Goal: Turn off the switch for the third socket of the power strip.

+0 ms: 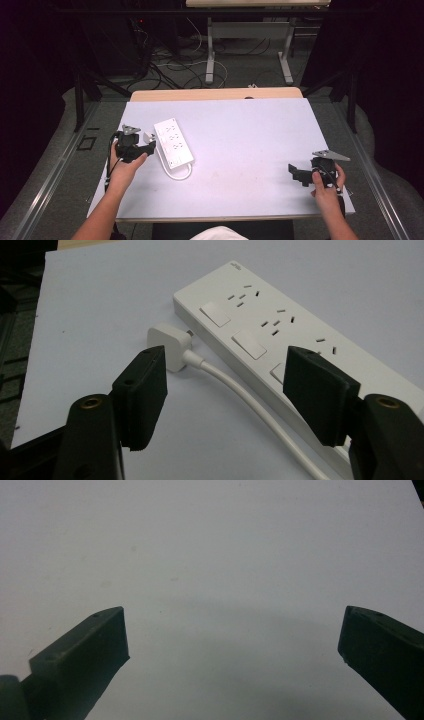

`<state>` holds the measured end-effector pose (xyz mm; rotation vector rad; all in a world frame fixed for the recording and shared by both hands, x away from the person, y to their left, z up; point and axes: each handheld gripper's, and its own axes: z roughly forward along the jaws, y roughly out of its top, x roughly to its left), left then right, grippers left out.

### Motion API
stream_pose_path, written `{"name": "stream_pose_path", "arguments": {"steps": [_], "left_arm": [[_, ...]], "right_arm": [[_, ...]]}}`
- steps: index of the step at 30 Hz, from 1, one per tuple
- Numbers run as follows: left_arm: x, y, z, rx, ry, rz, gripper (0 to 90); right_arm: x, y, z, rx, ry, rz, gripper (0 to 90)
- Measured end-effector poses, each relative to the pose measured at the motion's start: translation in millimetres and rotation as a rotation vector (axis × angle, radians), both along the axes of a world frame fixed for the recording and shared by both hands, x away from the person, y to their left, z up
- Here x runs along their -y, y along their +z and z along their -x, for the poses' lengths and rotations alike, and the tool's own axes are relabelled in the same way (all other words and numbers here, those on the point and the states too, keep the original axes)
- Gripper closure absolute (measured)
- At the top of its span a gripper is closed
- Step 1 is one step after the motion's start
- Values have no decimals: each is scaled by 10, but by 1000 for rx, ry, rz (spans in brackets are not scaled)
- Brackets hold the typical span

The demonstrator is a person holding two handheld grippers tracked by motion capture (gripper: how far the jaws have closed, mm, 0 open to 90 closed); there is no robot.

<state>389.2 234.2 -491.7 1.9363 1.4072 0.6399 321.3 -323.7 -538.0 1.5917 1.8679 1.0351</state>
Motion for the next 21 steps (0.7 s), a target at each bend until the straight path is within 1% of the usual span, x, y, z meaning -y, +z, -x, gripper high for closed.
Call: {"name": "stream_pose_path", "arguments": {"steps": [6,7,8,9,11,12,13,15,16,17,20,21], "left_arm": [[57,25,-62,2,-8,-42,343],[69,26,-75,7,-5,-43,343],[72,40,-88,3,-7,-61,344],[82,48,-100,0,-6,-62,352],[90,72,-128,5,-12,-79,360],[98,86,-137,1,-6,-74,383],[98,90,-155,12,-10,-70,383],[101,112,-184,10,-10,-76,399],[111,123,-195,3,-3,-72,405],[107,139,-231,-5,-12,-73,416],[116,148,-260,-2,-13,-78,441],[120,154,-272,-7,-14,-78,450]], "right_arm": [[0,-3,0,-1,1,3,0],[0,-3,0,-1,1,3,0],[0,-3,0,-2,2,4,0],[4,-5,-3,1,5,8,0],[2,-4,-3,1,4,7,0],[4,-3,-2,3,5,9,0],[4,-3,-2,3,5,9,0],[4,-3,-2,2,6,8,0],[4,-3,-2,2,6,9,0],[2,-2,1,-1,4,3,0],[4,-1,2,3,7,7,0],[1,0,3,2,7,4,0]]}}
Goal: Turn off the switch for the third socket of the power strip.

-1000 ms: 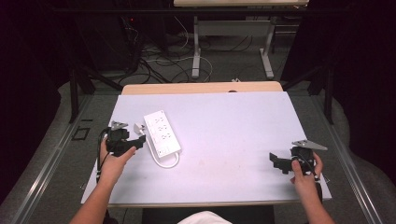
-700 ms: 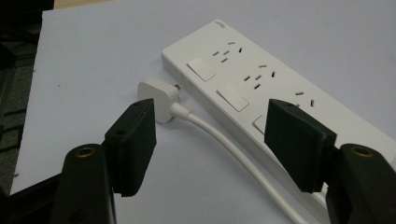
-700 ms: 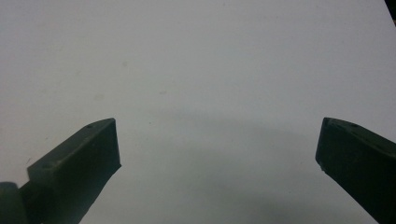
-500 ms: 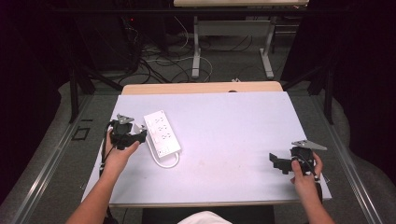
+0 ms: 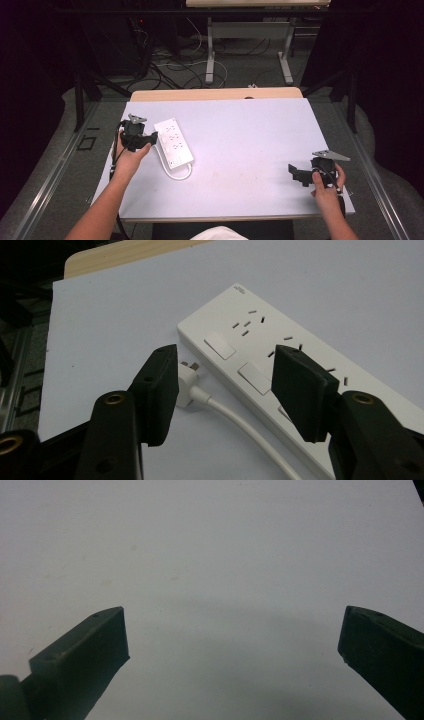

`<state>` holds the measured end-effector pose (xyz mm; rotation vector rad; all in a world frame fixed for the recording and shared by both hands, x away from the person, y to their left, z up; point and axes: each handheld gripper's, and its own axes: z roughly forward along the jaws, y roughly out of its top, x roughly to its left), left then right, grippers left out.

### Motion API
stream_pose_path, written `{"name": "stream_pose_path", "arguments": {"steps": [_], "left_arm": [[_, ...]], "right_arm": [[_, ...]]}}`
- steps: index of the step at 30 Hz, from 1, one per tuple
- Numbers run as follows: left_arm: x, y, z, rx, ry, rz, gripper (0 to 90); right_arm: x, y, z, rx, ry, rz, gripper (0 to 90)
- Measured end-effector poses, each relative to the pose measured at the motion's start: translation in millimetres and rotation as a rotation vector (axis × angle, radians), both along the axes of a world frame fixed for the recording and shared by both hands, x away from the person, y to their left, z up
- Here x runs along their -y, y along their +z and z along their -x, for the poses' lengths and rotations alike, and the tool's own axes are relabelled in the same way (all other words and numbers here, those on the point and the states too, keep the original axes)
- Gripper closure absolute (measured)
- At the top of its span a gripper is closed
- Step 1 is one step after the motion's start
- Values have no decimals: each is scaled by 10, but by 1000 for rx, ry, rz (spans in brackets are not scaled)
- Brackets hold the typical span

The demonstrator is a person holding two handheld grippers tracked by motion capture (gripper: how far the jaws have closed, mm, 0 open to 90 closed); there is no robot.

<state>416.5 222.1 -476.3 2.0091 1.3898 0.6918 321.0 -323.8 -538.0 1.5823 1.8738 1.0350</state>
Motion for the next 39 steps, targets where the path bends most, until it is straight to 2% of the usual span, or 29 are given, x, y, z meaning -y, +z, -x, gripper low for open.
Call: {"name": "stream_pose_path", "arguments": {"steps": [3,8,13,18,27,29,30,32,39], "left_arm": [[10,0,-45,-6,-3,12,468],[15,6,-115,-12,-3,7,525],[24,-11,-179,-14,-2,-17,606],[31,-29,-215,-15,3,-21,675],[54,-61,-297,10,4,-32,778],[58,-68,-313,7,-3,-38,829],[62,-74,-319,5,-2,-42,843],[65,-89,-337,0,-7,-44,870],[60,-145,-418,-13,-11,-51,899]], "right_arm": [[-2,-2,-3,1,1,3,0],[-1,-4,-6,6,7,6,0],[0,-7,-6,-2,5,4,0],[1,-7,-8,0,9,6,0],[-3,-9,-9,-3,10,4,0],[-2,-11,-10,-4,10,4,0],[-8,-25,-19,14,-1,4,0],[0,-16,-13,-6,8,3,0],[0,-21,-14,-12,12,5,0]]}}
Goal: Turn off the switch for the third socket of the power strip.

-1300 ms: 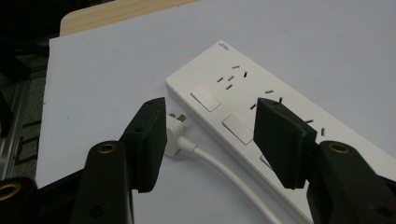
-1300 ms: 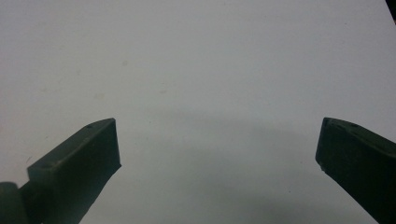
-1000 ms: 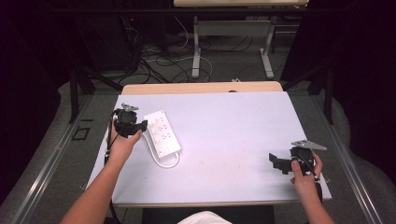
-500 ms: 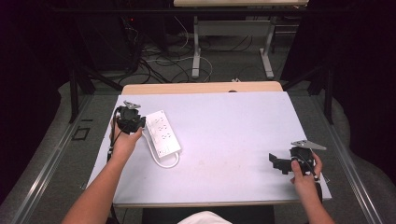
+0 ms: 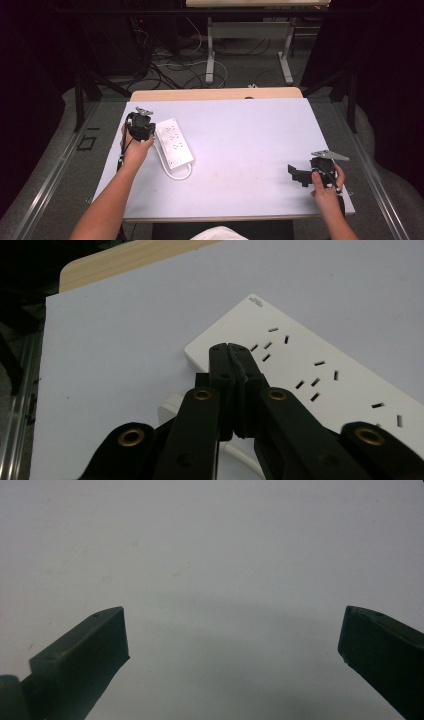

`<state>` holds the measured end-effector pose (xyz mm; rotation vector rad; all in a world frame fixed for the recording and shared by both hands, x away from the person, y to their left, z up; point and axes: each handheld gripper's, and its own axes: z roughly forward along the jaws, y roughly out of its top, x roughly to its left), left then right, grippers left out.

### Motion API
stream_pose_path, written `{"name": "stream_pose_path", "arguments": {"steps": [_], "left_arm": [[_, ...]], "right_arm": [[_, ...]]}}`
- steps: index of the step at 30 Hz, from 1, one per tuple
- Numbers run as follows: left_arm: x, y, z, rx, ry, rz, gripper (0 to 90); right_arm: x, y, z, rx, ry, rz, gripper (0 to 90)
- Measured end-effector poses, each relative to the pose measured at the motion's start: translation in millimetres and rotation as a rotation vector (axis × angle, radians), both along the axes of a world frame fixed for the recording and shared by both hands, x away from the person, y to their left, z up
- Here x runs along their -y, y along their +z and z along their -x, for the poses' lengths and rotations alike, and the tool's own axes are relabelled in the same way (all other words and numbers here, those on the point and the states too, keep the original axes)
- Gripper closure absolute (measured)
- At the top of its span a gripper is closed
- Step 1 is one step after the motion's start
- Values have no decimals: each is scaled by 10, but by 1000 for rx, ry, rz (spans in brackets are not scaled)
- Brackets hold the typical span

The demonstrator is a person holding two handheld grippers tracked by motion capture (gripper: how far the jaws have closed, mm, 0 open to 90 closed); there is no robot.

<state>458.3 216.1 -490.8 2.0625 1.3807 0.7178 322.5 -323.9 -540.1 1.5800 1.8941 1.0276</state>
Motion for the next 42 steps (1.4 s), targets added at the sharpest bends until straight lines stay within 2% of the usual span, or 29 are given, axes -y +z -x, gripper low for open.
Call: {"name": "stream_pose_path", "arguments": {"steps": [8,9,17,24,29,38,42], "left_arm": [[47,-29,-105,8,-15,-22,900],[57,-25,-112,-3,-10,-31,900],[108,-86,-200,-9,-20,-46,900],[92,-171,-274,-39,-16,-29,900],[79,-209,-319,-35,-20,-20,900],[30,-256,-372,-59,-4,-2,900],[24,-290,-398,-60,-15,1,900]], "right_arm": [[0,-3,-1,-3,-2,-2,0],[-1,-4,-1,-4,-3,-4,0],[3,-8,-4,-5,0,-6,0],[10,-18,-10,-5,3,-1,0],[-6,-22,-12,-12,-4,-9,0],[2,-35,-22,-16,-3,-10,0],[-2,-41,-25,-19,-3,-8,0]]}}
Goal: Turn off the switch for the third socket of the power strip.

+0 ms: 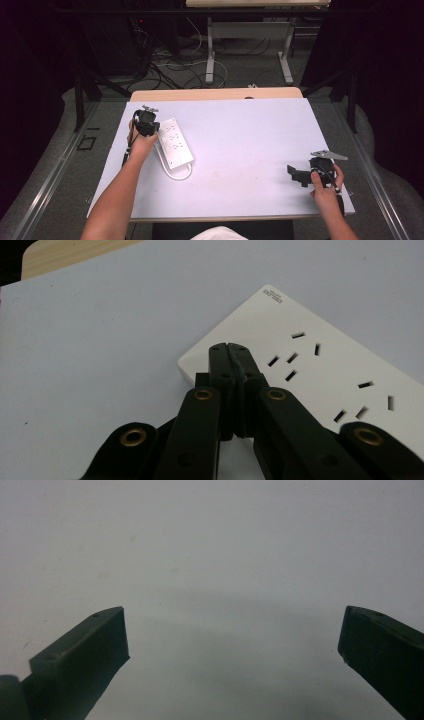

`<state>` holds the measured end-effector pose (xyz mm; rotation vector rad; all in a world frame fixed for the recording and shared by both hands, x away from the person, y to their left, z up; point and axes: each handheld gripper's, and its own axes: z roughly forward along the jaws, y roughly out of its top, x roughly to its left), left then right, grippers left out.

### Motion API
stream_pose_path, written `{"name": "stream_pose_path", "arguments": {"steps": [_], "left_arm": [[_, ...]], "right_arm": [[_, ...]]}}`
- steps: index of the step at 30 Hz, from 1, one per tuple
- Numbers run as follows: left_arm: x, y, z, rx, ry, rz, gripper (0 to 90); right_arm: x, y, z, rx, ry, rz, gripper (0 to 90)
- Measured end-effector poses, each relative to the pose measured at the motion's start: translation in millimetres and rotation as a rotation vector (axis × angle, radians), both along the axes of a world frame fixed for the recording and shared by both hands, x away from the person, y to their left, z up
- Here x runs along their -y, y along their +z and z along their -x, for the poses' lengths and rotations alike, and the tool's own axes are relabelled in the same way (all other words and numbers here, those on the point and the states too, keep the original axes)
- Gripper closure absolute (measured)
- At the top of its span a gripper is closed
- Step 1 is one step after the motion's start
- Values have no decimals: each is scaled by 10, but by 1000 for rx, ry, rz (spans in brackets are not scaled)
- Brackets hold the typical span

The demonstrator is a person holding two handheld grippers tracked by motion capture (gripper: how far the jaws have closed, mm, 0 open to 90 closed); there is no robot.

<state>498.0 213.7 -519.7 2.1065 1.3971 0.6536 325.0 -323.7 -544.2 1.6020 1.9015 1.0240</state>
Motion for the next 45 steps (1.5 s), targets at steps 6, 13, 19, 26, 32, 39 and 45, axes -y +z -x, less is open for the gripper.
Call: {"name": "stream_pose_path", "arguments": {"steps": [6,13,19,26,32,39,45], "left_arm": [[10,-15,-8,-6,6,-8,900],[15,-27,-12,-2,-4,-7,900],[44,-72,-25,-20,-9,-28,900],[41,-104,-27,-19,1,-21,900],[31,-106,-36,-14,-5,-13,900],[36,-104,-34,-15,-6,-17,900],[39,-101,-34,-15,-6,-25,900]], "right_arm": [[5,-6,-4,-3,0,-1,0],[4,-8,-4,-4,1,-3,0],[3,-8,-4,-5,4,-4,0],[-2,-2,1,-5,3,-7,0],[1,-2,-1,-3,7,-3,0],[2,-2,-2,-3,7,-2,0],[-1,-2,-1,-5,4,-7,0]]}}
